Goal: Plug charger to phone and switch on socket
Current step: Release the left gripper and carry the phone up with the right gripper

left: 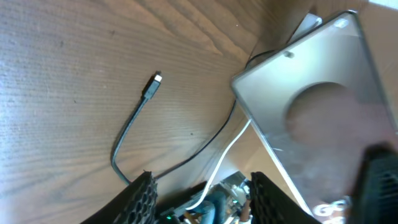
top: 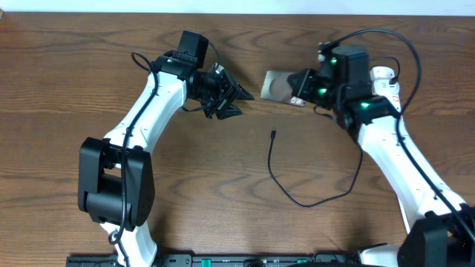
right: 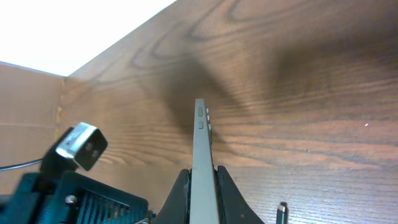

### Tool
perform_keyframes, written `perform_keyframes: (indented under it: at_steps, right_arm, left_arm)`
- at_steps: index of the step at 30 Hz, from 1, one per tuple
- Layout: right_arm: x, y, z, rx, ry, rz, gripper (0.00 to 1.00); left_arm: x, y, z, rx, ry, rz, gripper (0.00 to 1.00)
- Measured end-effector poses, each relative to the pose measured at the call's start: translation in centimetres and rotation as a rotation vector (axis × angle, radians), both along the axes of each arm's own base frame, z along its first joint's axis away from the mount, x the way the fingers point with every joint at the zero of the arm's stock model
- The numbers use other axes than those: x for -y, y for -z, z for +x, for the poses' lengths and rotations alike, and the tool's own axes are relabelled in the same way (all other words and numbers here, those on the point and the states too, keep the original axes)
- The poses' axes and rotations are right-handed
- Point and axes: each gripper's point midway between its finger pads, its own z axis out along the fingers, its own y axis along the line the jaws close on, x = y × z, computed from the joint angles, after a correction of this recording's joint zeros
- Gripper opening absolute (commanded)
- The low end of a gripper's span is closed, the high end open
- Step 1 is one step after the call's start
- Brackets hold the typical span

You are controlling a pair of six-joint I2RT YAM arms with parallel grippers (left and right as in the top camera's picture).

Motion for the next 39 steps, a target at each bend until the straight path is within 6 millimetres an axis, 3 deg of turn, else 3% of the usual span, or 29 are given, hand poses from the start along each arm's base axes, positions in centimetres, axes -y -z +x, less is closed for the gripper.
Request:
perform_keyframes:
  at_steps: [11,16,22,26,32,39]
  right_arm:
    - [1.9,-1.8,0.1,0.018,0.034,0.051,0.01]
    - [2.5,-1.8,0.2,-0.003,0.060,0.079,0.01]
    - [2.4,-2.1,0.4,0.006,0.063,0.092,0.01]
    - [2.3,-3.1,1.5,0.058,0.072,0.120,0.01]
    - [1.6,-3.2,4.1,0.119,0.057,0.196,0.01]
    - [0.1,-1.9,5.6,0.096,0.024,0.306,0.01]
  left_arm:
    - [0.1,-0.1,0.2,0.138,0.106,0.002,0.53]
    - [0.2,-0.3,0.8,0.182,0.114,-0.004,0.65]
    - [0.5,-0.9,2.1,0.262,0.119,-0.016,0.69]
    - [0.4,-0.8,2.6,0.281,0.105,0.003,0.70]
    - [0.0,-0.9,3.8,0.243,0.013,0.008,0.80]
    - [-1.0,-3.2,7.1,0.278,-0.111,-0.087,0.82]
